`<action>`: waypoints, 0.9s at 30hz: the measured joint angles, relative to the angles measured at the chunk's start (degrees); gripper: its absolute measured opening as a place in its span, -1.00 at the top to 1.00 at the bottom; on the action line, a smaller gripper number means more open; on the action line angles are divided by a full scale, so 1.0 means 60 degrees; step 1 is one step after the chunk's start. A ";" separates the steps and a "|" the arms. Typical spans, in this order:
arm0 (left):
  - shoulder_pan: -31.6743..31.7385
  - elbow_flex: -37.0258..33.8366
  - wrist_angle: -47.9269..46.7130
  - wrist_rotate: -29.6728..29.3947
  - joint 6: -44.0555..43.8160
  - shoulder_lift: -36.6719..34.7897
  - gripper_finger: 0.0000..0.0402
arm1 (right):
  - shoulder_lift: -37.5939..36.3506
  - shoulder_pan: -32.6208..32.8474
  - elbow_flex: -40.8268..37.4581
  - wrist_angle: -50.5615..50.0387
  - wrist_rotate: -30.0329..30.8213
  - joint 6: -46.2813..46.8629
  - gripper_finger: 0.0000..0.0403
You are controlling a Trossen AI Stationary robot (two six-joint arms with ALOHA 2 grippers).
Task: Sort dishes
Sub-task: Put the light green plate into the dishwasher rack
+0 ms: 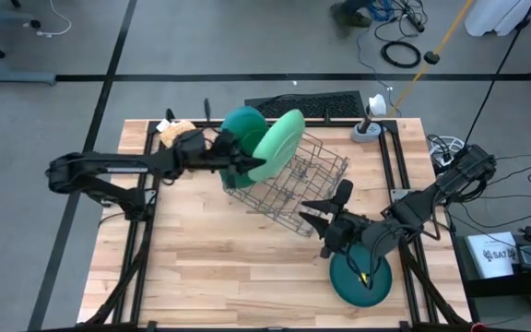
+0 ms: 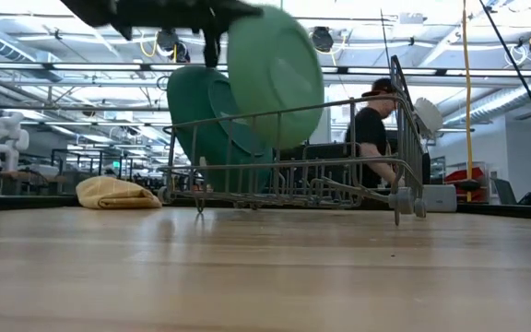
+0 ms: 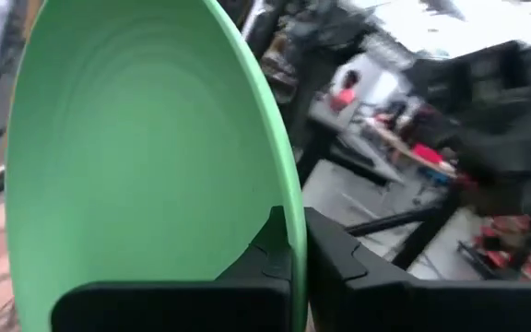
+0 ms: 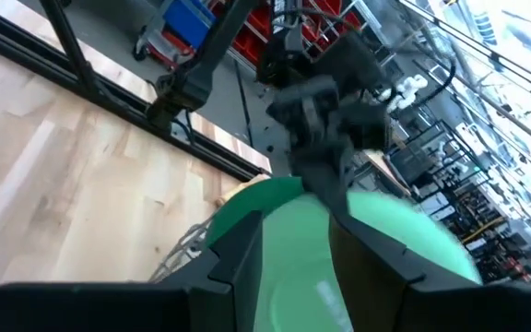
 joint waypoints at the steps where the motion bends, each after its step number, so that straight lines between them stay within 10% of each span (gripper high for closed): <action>1: 0.0032 -0.0008 0.0068 -0.0021 -0.0046 0.0257 0.94 | 0.0000 -0.0061 0.0000 -0.0004 -0.0008 -0.0040 0.41; 27: 0.0143 -0.0020 0.0443 -0.0518 -0.0579 0.0995 0.94 | 0.0000 -0.0406 -0.0011 -0.1053 -0.0131 0.0922 0.41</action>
